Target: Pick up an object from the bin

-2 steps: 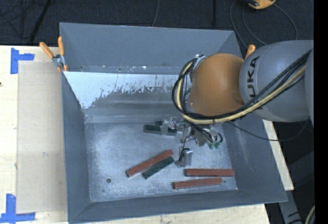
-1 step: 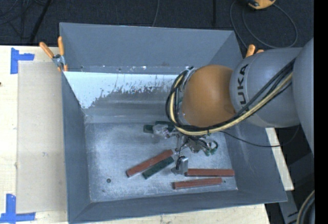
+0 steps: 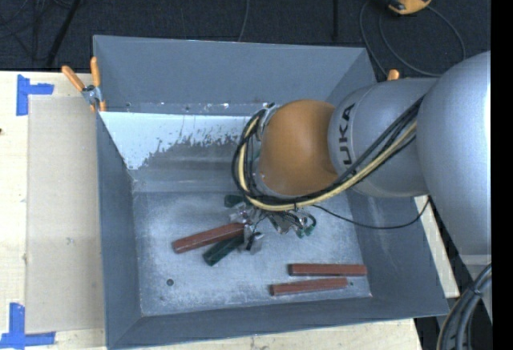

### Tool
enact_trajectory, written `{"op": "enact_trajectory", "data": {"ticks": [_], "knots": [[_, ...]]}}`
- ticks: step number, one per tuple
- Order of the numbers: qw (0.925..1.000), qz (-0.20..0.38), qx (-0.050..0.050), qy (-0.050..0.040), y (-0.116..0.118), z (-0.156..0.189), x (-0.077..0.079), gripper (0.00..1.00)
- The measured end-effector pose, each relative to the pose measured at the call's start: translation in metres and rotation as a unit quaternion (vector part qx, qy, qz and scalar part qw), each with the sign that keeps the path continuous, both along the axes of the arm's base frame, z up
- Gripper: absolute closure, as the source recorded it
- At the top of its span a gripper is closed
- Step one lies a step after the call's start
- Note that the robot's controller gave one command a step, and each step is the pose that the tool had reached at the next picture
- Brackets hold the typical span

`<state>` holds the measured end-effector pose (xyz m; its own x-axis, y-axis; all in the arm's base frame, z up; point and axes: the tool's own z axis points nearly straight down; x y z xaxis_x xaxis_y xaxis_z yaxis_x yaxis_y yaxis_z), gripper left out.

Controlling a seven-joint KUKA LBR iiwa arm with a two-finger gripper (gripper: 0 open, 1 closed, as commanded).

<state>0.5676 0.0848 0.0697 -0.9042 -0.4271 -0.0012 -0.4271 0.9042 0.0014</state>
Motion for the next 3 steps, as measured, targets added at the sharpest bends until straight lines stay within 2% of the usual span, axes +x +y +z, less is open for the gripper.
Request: {"op": "enact_trajectory", "data": {"ticks": [1, 2, 3], "knots": [[1.0, 0.0, 0.0, 0.0, 0.0, 0.0, 0.0, 1.0], [0.9996, 0.029, -0.001, -0.0002, 0.038, 0.0, 0.007, 1.0], [1.0, -0.006, -0.001, -0.0007, 0.008, 0.001, 0.031, 1.0]]}}
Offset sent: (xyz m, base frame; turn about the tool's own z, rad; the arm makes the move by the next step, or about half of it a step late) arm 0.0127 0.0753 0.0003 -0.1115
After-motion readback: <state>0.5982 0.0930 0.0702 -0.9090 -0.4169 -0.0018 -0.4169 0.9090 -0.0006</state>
